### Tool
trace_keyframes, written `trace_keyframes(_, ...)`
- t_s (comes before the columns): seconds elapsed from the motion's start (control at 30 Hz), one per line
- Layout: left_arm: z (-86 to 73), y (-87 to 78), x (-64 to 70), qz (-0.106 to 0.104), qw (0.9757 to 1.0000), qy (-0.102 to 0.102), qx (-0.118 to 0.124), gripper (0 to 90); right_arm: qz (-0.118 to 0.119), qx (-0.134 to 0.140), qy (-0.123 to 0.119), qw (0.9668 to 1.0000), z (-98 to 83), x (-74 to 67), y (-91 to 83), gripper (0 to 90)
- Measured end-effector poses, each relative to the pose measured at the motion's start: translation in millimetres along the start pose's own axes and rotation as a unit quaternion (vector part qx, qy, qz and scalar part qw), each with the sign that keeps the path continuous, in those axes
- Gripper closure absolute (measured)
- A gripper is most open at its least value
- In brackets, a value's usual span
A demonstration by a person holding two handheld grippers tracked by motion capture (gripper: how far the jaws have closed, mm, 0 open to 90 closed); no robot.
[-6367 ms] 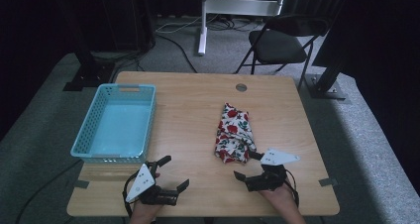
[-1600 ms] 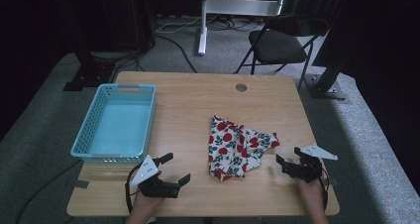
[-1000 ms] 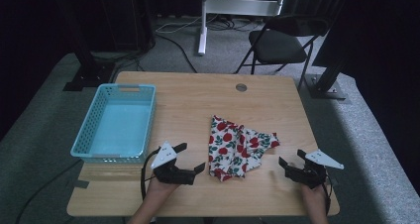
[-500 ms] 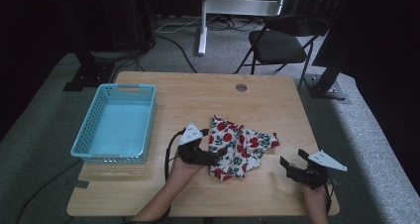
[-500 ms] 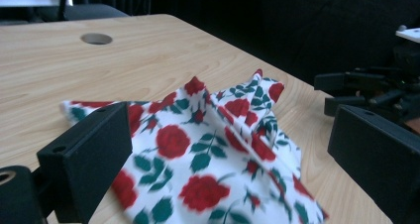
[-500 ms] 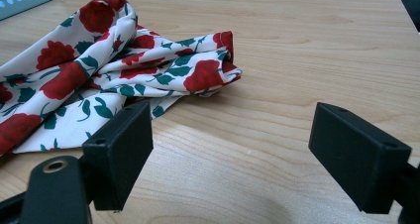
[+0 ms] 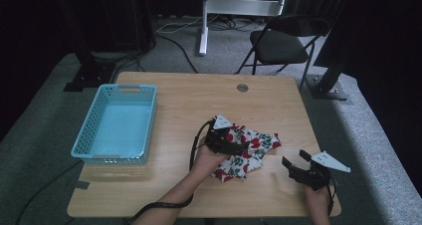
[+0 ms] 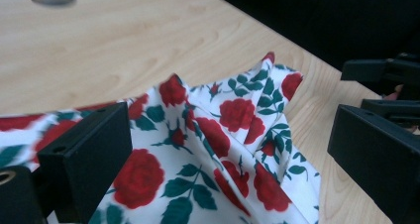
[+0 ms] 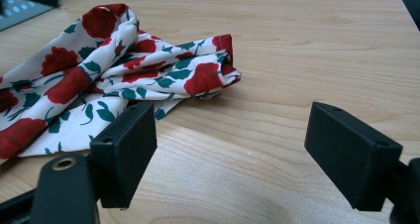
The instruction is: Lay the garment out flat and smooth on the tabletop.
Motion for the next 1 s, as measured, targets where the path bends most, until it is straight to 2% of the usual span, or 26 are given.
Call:
trace_keyframes(0.07,-1.5,9.6,0.1,0.012,0.9998,-0.001,-0.015,3.8,0.0,0.001,0.0,1.0,0.0,0.0,0.0,19.7)
trace_keyframes(0.2,-2.2,19.6,-2.3,0.031,0.9992,-0.008,-0.022,15.0,0.001,0.001,0.0,1.0,0.0,0.1,0.0,19.7)
trace_keyframes(0.23,-2.4,23.0,-3.4,0.045,0.9986,-0.007,-0.028,15.0,0.002,-0.001,0.0,1.0,0.0,0.0,0.3,19.7)
trace_keyframes(0.27,-2.5,25.8,-3.5,0.046,0.9984,-0.008,-0.033,15.0,0.001,-0.003,0.0,1.0,0.0,-0.3,0.5,19.7)
trace_keyframes(0.33,-4.0,31.9,-3.7,0.062,0.9972,-0.001,-0.041,15.2,0.0,-0.003,-0.002,1.0,0.1,-0.6,0.6,19.8)
trace_keyframes(0.4,-6.0,34.2,-4.4,0.063,0.9968,0.001,-0.05,18.5,0.0,-0.003,-0.002,1.0,0.1,-0.6,0.6,19.7)
trace_keyframes(0.43,-8.8,37.1,-6.2,0.074,0.9954,-0.002,-0.06,26.0,0.0,-0.003,-0.001,1.0,0.1,-0.4,0.6,19.7)
trace_keyframes(0.5,-11.9,39.8,-8.0,0.079,0.9939,-0.002,-0.077,27.1,0.0,-0.004,-0.002,1.0,0.1,-0.4,0.9,19.7)
trace_keyframes(0.57,-14.0,41.6,-8.7,0.073,0.9936,-0.004,-0.085,33.4,0.001,-0.006,-0.004,1.0,0.1,-1.0,1.0,19.8)
trace_keyframes(0.63,-14.5,41.5,-8.5,0.07,0.9938,0.007,-0.086,45.6,0.0,-0.007,-0.006,1.0,0.1,-1.4,1.1,19.7)
trace_keyframes(0.73,-12.6,38.8,-8.4,0.062,0.9949,0.007,-0.079,57.2,0.0,-0.007,-0.006,1.0,0.1,-1.4,1.1,19.7)
trace_keyframes(0.83,-10.4,33.0,-8.7,0.057,0.9959,0.011,-0.069,73.0,-0.001,-0.008,-0.004,1.0,0.0,-1.0,1.2,19.8)
trace_keyframes(0.87,-9.5,30.5,-9.4,0.059,0.9961,0.012,-0.064,75.8,-0.001,-0.008,-0.004,1.0,0.0,-0.8,1.4,19.8)
trace_keyframes(0.93,-7.5,24.9,-11.3,0.054,0.9971,0.0,-0.053,75.8,-0.002,-0.009,-0.003,1.0,0.0,-0.8,1.7,19.8)
trace_keyframes(1.0,-5.3,17.7,-14.5,0.056,0.9975,0.0,-0.043,75.8,-0.003,-0.01,-0.003,0.9999,0.0,-0.7,1.8,19.8)
Point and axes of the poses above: each handheld gripper's, and its own axes: y roughly forward along the jaws, z roughly out of its top, x roughly to its right, the point moved 5 cm from there along y, roughly forward along the jaws, and after that the axes turned 13 degrees about -y, right-handed, at the moved point
